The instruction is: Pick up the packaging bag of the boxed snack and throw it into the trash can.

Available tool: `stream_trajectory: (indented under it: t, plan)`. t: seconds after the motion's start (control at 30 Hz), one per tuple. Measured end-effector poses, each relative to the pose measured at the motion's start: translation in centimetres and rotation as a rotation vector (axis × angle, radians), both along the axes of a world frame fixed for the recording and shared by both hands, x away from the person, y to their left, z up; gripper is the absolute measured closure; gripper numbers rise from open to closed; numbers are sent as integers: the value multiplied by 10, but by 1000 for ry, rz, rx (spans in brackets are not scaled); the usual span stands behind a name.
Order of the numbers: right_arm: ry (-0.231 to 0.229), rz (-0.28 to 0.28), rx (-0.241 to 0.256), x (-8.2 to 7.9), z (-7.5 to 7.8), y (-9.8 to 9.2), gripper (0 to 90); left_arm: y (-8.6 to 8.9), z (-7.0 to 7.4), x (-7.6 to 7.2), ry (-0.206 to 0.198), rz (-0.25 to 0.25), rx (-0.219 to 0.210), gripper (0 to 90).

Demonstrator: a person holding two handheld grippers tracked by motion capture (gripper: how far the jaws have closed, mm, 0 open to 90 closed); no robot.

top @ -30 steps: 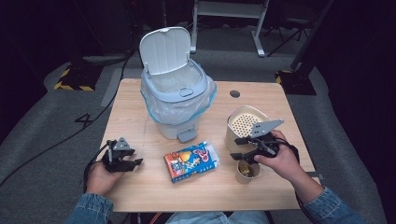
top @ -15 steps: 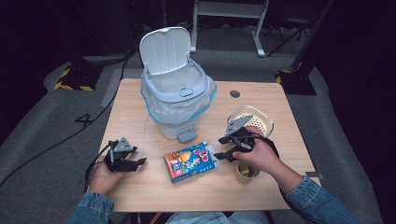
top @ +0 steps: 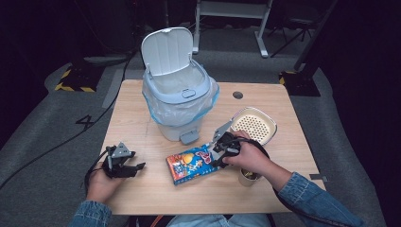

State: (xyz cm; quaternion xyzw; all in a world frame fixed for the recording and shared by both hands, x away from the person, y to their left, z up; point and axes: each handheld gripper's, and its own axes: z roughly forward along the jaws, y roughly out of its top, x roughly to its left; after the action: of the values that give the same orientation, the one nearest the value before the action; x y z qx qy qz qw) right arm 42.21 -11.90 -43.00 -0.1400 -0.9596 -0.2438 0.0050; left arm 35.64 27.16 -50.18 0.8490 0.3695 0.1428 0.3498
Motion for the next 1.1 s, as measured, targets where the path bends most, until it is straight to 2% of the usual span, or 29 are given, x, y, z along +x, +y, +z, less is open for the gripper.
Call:
stream_trajectory:
  t: [0.07,0.17,0.27,0.53,0.63,0.7,0.73,0.87,1.0,1.1]
  plan:
    - [14,12,-34,2,-4,5,359,1,0,0,-7,-5,8,357]
    - [37,12,-75,4,-10,11,362,0,-1,-1,-7,3,-3,357]
    - [62,20,-86,6,-17,15,366,0,0,0,-9,0,1,357]
    - [123,35,-63,11,-22,21,438,0,-1,0,-7,2,-3,357]
    - [126,40,-48,13,-19,19,539,0,-1,-1,-7,3,-3,357]
    - [136,45,-36,11,-15,17,676,0,-1,-1,-7,3,-2,357]
    - [136,45,-36,11,-15,17,676,0,-1,-1,-7,4,-3,357]
    - [151,71,-2,7,-10,15,808,0,-1,-1,-8,5,-2,357]
    - [145,85,27,3,-6,15,836,0,-1,-1,-7,5,-4,357]
    - [120,99,50,-1,0,15,842,0,-1,-1,-8,5,-4,357]
